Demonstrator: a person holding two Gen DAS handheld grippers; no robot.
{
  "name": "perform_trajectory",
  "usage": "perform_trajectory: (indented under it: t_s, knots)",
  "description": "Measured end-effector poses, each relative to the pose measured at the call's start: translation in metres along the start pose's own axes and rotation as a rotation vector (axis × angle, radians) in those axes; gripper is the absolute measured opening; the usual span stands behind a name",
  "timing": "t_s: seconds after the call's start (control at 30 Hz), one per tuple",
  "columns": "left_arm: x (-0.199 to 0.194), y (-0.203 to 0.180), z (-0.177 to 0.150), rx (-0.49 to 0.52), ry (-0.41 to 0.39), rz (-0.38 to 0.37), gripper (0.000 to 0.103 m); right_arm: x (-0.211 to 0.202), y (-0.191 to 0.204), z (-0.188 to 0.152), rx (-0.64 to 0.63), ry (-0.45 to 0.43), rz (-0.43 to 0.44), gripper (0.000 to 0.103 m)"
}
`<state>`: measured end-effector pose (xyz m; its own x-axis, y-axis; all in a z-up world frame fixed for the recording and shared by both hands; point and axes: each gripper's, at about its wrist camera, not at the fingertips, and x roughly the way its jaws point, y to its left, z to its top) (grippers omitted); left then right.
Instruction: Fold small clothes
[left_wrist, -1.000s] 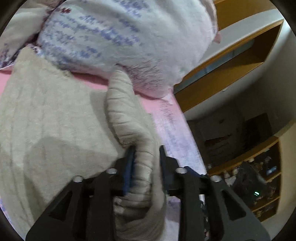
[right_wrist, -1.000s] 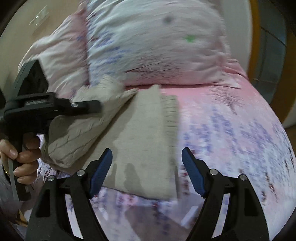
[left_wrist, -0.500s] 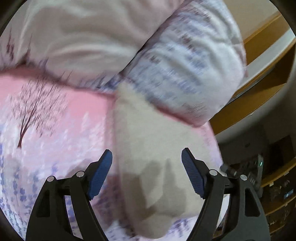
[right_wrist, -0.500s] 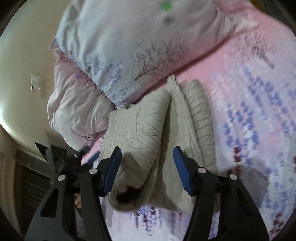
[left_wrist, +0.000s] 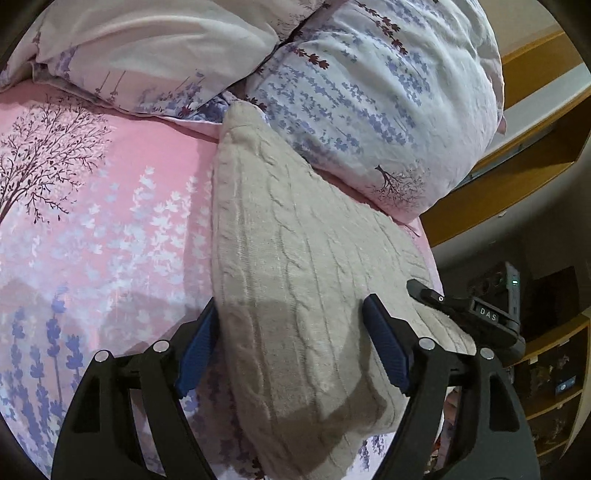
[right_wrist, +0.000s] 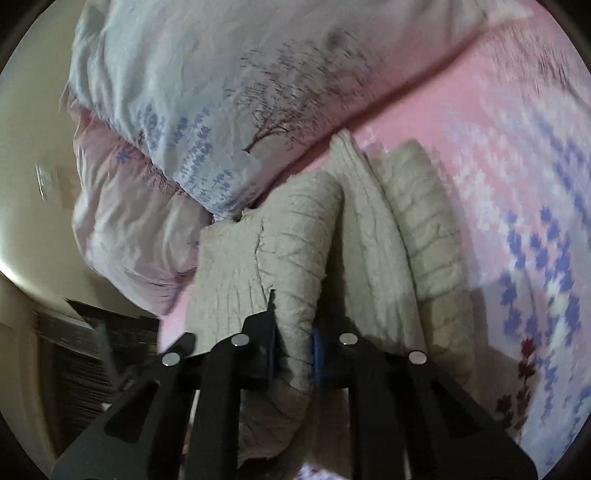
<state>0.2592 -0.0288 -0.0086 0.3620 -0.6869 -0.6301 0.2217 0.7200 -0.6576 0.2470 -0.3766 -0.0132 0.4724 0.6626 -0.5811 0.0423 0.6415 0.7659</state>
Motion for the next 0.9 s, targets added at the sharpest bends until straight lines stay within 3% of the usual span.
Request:
perform_trajectory:
  t_s: [0.1, 0.23, 0.33, 0.43, 0.5, 0.63, 0.8, 0.9]
  knots:
    - [0.001, -0.008, 0.002, 0.01, -0.005, 0.006, 0.078, -0.024, 0.032, -0.002, -0.177, -0.118, -0.053, 0.011]
    - [-0.003, -0.014, 0.001, 0.028, -0.012, -0.008, 0.081, -0.052, 0.056, -0.002, -0.307, -0.241, -0.134, 0.011]
    - [-0.003, -0.017, -0.003, 0.043, 0.003, -0.002, 0.081, -0.052, 0.041, 0.003, -0.284, -0.256, -0.218, 0.008]
    - [0.003, -0.02, -0.007, 0.053, 0.022, -0.01, 0.081, -0.035, 0.002, 0.007, -0.189, -0.19, -0.292, 0.01]
    - [0.004, -0.02, -0.009, 0.052, 0.022, -0.002, 0.081, -0.031, -0.01, 0.005, -0.147, -0.159, -0.267, 0.019]
    - [-0.002, -0.015, -0.012, 0.031, 0.022, -0.022, 0.077, -0.066, -0.012, -0.006, -0.089, -0.216, -0.167, 0.043]
    - [-0.008, -0.016, -0.021, 0.038, 0.015, -0.019, 0.074, -0.09, -0.008, -0.038, -0.118, -0.197, -0.117, 0.044]
    - [-0.01, -0.015, -0.024, 0.035, 0.009, -0.022, 0.068, -0.088, -0.004, -0.052, -0.145, -0.173, -0.118, 0.039]
